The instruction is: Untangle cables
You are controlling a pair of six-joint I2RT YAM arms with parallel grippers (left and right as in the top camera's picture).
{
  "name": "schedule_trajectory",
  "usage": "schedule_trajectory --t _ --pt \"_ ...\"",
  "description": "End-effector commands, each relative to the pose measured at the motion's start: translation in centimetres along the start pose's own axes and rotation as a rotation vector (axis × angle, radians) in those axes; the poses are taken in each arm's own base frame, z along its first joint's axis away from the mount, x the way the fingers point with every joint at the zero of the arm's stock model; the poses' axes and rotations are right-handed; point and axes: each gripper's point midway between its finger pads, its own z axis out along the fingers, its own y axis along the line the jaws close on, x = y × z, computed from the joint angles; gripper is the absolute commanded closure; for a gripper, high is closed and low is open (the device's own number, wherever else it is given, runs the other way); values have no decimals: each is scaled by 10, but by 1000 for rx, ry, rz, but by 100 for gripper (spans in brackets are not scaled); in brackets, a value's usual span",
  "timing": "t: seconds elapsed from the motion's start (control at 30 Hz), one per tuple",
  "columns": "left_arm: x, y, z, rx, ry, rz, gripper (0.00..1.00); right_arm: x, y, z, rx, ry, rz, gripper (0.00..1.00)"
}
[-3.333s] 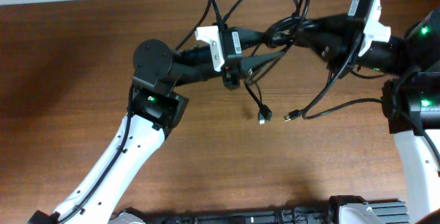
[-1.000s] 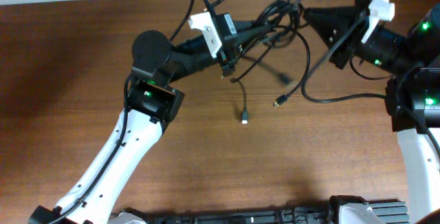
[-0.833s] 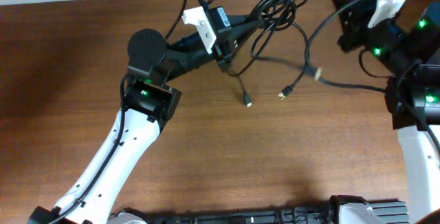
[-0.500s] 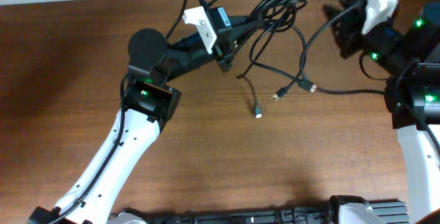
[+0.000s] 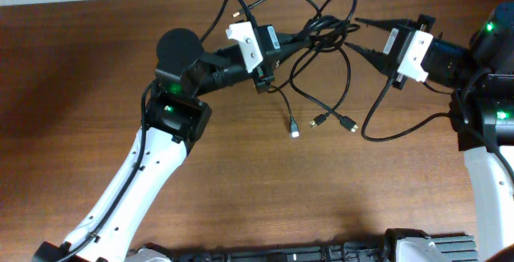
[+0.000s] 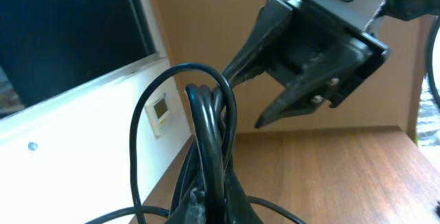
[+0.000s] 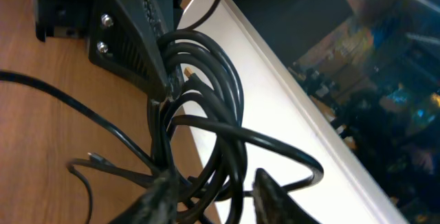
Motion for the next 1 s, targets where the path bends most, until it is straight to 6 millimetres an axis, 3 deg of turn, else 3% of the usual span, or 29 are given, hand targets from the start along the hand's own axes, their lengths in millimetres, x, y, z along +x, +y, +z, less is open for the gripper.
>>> schedule_trajectory --t 0.0,0.07,0.13,0.17,0.2,0.23,0.3,0.33,0.37,0.4,0.57,0.67,0.73,0.83,0.97 --pt "-19 -14 -5 76 -48 72 100 -10 1 -2 -9 -27 -50 77" --pt "-19 -14 -5 75 -48 72 100 -10 1 -2 -10 -29 -49 92" --pt "-19 -14 -5 77 -49 72 100 -13 4 -2 -23 -46 -49 92" --pt "-19 -16 -5 91 -51 73 100 -14 4 -2 -24 -48 -49 90" --pt "-20 -21 -5 116 -55 80 100 -14 4 -2 -24 -47 -49 73" --pt "-20 -25 -6 138 -59 98 100 -14 4 -2 -24 -47 -49 64" --pt "-21 -28 -7 160 -64 112 100 -14 4 -2 -24 -48 -49 59" --pt "-21 -28 -7 160 -64 112 100 -14 4 -2 -24 -48 -49 61" --pt "-21 -28 -7 160 -64 112 100 -14 4 -2 -24 -48 -50 91" --pt "-21 -28 -7 155 -64 113 100 -14 4 -2 -24 -48 -48 96" --pt "-16 14 -5 -82 -27 7 100 -7 -1 -2 4 -10 -10 96" --pt "-15 23 -6 -135 -24 -26 100 30 -36 -10 228 191 240 96" --pt "-14 34 -8 -200 -21 -62 100 58 -63 -28 459 308 457 96" --pt "-13 39 -9 -230 -18 -62 100 82 -83 -52 677 397 593 96" --pt "-12 39 -9 -229 -14 -66 100 97 -95 -75 881 423 744 96"
